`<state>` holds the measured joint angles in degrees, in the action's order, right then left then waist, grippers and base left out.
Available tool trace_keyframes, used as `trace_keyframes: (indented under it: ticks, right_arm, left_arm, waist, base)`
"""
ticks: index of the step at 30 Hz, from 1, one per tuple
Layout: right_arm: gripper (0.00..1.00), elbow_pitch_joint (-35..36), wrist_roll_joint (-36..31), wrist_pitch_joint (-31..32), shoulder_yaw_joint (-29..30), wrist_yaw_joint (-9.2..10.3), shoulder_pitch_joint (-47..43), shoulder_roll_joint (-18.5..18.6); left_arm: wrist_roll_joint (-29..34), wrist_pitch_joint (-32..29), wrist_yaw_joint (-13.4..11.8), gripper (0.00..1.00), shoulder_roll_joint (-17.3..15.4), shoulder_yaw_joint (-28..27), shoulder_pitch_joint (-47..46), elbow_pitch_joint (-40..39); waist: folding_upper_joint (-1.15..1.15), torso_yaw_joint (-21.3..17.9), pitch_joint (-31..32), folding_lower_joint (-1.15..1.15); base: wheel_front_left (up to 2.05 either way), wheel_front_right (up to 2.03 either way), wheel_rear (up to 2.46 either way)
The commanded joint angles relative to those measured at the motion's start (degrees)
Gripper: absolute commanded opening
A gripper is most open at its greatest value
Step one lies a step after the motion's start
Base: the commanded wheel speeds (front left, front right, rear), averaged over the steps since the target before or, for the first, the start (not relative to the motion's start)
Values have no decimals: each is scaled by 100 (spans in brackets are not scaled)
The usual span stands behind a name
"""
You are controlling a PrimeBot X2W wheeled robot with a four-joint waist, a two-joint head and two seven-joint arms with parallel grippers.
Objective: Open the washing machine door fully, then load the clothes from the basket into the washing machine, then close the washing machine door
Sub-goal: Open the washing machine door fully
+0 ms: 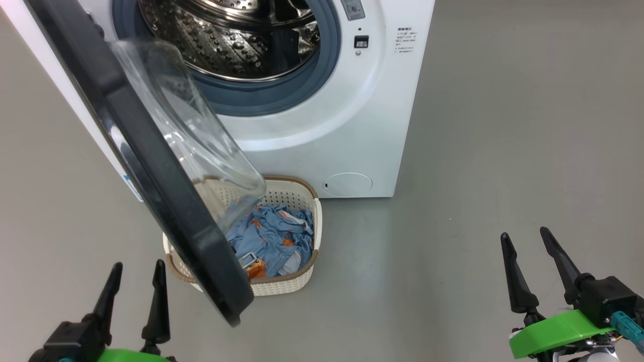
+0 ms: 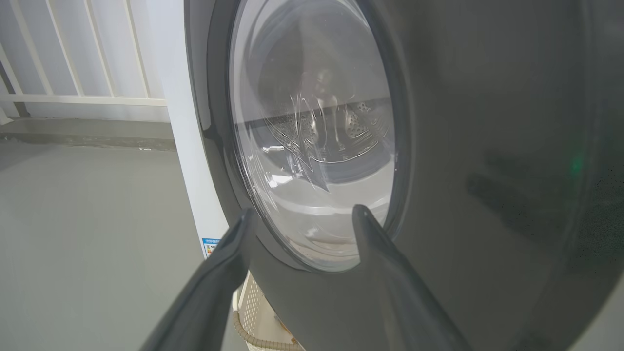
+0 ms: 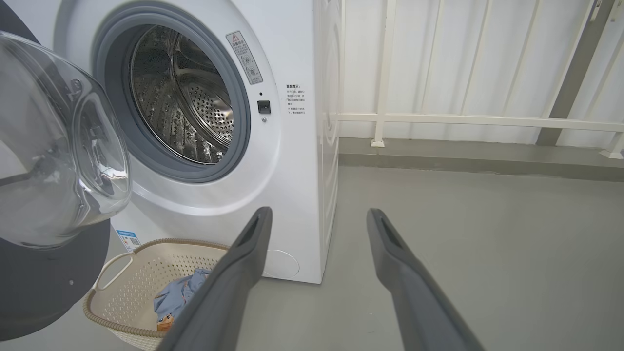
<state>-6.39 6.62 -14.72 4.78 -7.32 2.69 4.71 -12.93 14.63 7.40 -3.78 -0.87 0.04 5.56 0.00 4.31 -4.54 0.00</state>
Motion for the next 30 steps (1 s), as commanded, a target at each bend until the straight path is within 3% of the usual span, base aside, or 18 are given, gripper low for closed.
trace_keyframes:
  ticks: [1, 30]
  right_arm:
    - [100, 104, -79, -28, -100, -17, 185, 5]
    - [100, -81, -81, -28, -100, -17, 134, -80]
  left_arm:
    - [-52, 37, 9, 100, -113, -177, -92, -112]
    - [-18, 37, 9, 100, -77, -267, -115, -170]
  waist:
    - [0, 1, -2, 0]
    - [0, -13, 36, 0]
  base:
    - [0, 0, 0]
    - [0, 0, 0]
